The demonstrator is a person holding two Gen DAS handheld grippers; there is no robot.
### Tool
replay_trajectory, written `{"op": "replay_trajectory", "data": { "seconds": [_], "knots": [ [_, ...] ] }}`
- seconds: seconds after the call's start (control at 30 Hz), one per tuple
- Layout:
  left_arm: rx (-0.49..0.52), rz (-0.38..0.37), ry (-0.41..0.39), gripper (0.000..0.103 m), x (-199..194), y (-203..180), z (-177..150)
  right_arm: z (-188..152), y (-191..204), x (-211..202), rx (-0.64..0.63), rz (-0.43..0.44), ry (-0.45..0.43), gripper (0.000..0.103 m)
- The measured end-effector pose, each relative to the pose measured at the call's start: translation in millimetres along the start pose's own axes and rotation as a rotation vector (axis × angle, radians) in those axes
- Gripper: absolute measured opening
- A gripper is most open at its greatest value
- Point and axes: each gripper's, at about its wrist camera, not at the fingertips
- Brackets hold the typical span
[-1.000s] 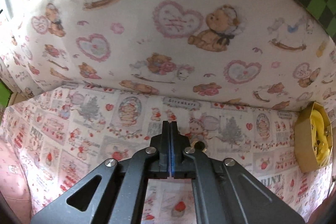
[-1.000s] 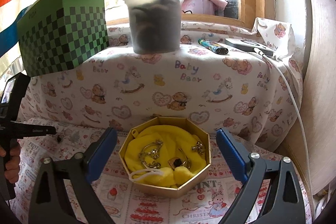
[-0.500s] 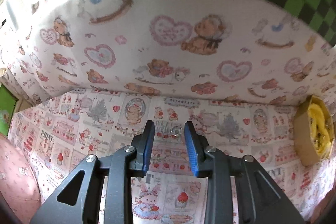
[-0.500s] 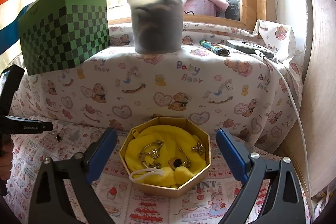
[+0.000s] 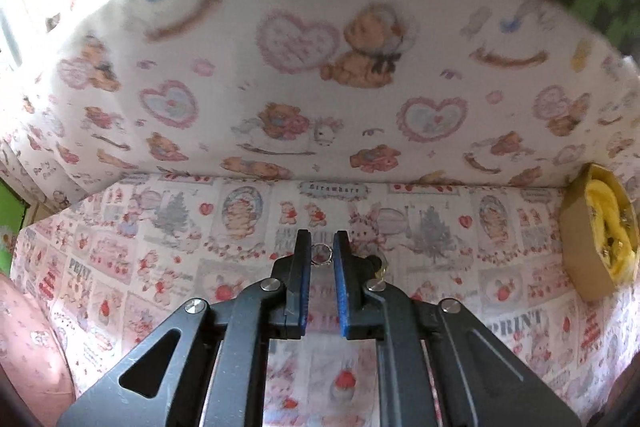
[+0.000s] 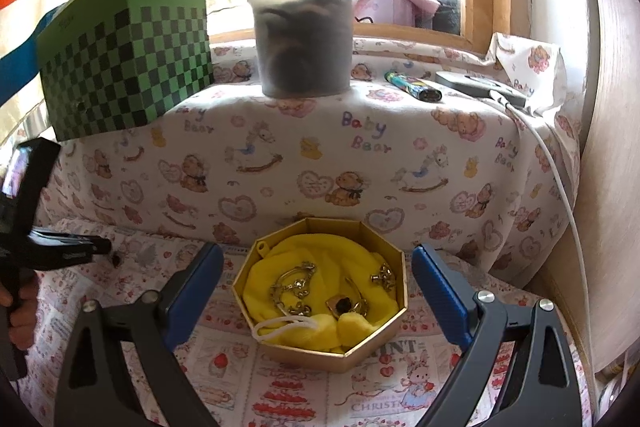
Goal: Organize jewelry
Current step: 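Lower the left tool onto a small silver ring and close on it, then grasp a small black earring with the right tool while the left tool holds the ring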
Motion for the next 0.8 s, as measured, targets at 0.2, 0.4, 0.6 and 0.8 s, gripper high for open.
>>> {"op": "replay_trajectory", "data": {
  "seconds": [0.2, 0.4, 0.6, 0.8],
  "knots": [
    [-0.051, -0.036, -0.148, 0.01, -54, 17, -10, 1, 12, -12, 0.006, 0.05, -0.008, 0.095],
    [-0.192, -0.072, -0.201, 0.01, -76, 55, -13, 1, 55, -14, -0.077, 0.246, 0.073, 0.095],
    [-0.198, -0.046, -0.181, 0.01, -58, 79, -10, 9, 105, 26, -0.013, 0.334, 0.245, 0.088],
    [-0.288, -0.108, -0.119, 0.01, -45, 97, -16, 10, 153, 66, -0.028, 0.35, 0.366, 0.042]
  ]
}}
Point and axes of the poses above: each gripper's, at about its wrist camera, not at the fingertips, and x roughly the way its jaws point, y to its left, z to its top, and after that the axes turned 15 degrees about -y, right-handed
